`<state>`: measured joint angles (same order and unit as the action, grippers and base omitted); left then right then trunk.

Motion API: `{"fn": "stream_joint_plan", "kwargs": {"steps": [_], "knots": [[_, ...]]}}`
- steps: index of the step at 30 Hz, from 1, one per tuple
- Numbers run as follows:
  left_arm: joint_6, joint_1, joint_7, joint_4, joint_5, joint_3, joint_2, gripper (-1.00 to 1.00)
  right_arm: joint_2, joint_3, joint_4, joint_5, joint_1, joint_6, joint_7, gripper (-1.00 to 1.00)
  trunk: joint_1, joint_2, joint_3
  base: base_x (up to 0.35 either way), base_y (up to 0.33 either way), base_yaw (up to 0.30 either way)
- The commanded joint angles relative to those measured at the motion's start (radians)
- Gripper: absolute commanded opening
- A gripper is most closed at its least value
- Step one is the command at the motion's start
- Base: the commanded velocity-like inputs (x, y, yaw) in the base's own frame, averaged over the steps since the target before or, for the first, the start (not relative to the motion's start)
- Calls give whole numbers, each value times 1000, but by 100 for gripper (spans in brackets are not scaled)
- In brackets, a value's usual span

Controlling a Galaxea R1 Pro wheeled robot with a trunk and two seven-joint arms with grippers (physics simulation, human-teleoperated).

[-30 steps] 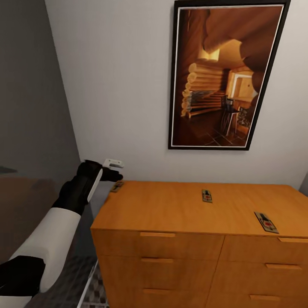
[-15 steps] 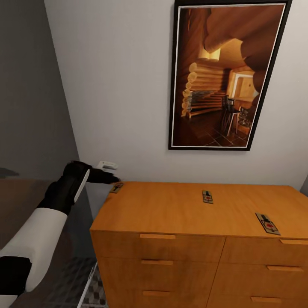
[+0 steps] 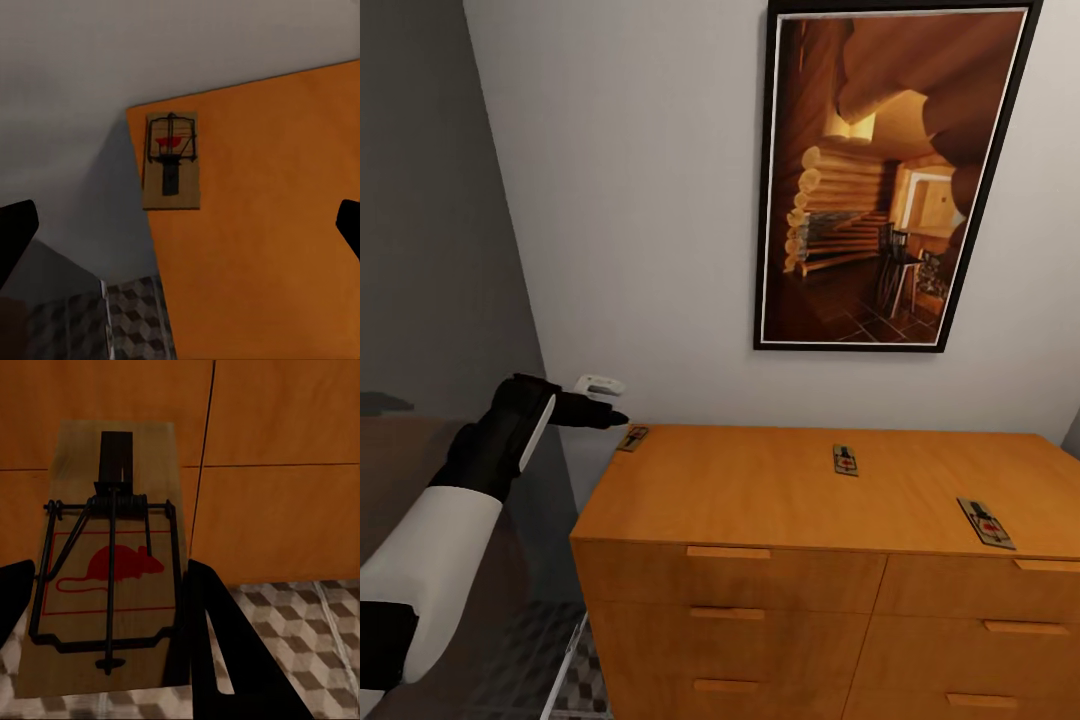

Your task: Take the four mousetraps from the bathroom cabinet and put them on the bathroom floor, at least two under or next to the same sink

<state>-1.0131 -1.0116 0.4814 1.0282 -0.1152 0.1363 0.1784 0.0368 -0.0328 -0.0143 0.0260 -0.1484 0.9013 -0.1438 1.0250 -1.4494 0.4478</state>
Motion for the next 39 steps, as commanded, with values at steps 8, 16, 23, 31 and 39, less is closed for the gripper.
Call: {"fn": "stream_joint_plan", "kwargs": {"steps": [8,16,23,31,39], "knots": [[-1,-1,9,-1,-12,6,3,100,0,-4,0,5,0,-17,2,-100,0,-1,1,0,0,0],[-1,-1,9,-6,-12,8,3,100,0,-4,-1,5,-1,-16,4,-100,0,-1,1,0,0,0],[-1,-1,8,-10,-13,10,3,100,0,-4,-1,5,-1,-16,4,-100,0,-1,1,0,0,0],[-2,-1,8,-11,-14,12,23,100,0,-4,-1,5,-1,-15,5,-100,0,-1,1,0,0,0],[-2,-1,8,-13,-14,71,41,100,0,-4,-1,5,-1,-15,6,-100,0,-1,1,0,0,0]]}}
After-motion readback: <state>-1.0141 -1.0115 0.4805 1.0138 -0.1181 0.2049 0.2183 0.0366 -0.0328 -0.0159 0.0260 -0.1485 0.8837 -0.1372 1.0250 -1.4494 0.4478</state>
